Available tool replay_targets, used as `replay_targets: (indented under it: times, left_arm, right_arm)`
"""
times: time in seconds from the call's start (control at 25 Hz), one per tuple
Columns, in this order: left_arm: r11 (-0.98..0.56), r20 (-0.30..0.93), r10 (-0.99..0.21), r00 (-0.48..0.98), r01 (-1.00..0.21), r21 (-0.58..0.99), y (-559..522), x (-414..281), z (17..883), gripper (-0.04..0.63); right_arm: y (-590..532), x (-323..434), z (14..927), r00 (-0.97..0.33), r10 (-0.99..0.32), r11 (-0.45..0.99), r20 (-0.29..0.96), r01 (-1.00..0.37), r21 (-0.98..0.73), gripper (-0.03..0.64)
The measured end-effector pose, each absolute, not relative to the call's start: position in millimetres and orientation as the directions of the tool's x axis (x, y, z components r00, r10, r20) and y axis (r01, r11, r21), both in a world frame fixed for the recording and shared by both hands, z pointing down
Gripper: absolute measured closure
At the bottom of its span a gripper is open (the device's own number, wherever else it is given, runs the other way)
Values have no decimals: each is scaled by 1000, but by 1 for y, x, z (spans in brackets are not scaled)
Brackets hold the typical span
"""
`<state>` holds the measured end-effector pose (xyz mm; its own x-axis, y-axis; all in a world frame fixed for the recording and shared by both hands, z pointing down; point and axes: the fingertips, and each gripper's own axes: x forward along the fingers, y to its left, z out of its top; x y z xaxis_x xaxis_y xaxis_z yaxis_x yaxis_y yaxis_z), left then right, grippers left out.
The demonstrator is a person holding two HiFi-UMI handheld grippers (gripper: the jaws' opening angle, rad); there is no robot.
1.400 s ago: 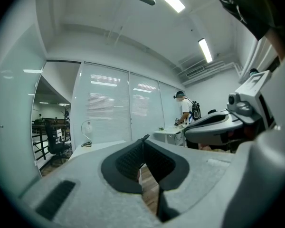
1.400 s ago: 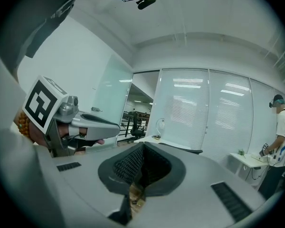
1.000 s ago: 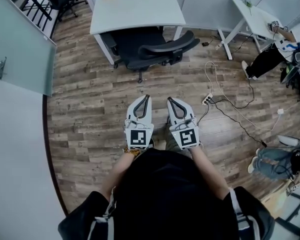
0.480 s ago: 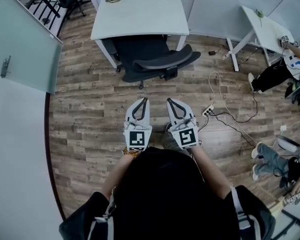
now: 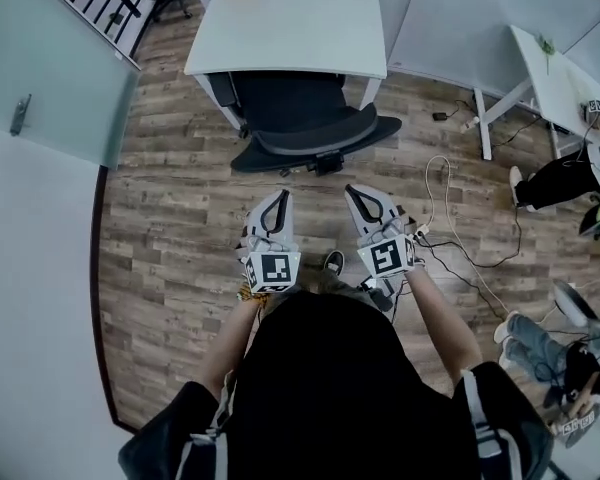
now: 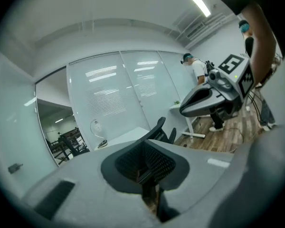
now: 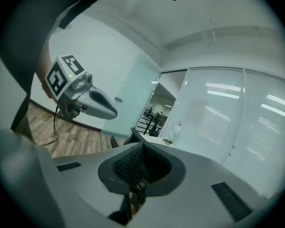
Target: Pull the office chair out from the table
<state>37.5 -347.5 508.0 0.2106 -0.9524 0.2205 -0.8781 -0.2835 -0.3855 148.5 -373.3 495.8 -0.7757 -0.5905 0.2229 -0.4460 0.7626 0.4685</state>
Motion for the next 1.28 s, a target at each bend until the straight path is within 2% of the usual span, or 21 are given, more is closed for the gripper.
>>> replay_targets:
  times: [0.2,0.44,0.48,0.56,0.68,0.88,1.04,1.16,1.28]
  left_arm:
    - [-319,336,-930,149,-781,-537,-363,29,542,569]
    - [-385,449,-888,98,-693,-610,-390,6,593,560]
    - [-396,469,-879,92,-688,-608,-394,2,603,545]
    - [-417,505,-859,80,-683,-600,-401,-3,620,486]
    - [-439,533,-844,61,-650,-621,-415,-6,632,459]
    - [-505,581,-812,53,-563,-655,-428,-10,650,443]
    - [-545,623,-781,46,-537,-644,-440,-13,664,442]
    - [-557,628,-776,61,-532,-637,-440,-12,667,454]
    - [-567,624,-778,73,-507,-649,-437,-8,670,494]
  right_arm:
    - [-410,170,532,-795,-491,755,356,-185,629,609]
    - [-469,187,576,-724,-475,732,500,-10,681,606]
    - [-475,187,586,-709,-466,731,529,29,682,596]
    - [-486,188,602,-681,-453,727,575,91,681,518]
    - [-505,190,617,-643,-457,717,615,142,682,492]
    - [-530,195,646,-578,-444,725,685,219,654,454]
    - [-549,203,664,-529,-425,752,734,244,612,436]
    - [-553,201,671,-514,-403,764,757,266,588,431]
    - [-555,203,683,-486,-399,756,778,306,579,439]
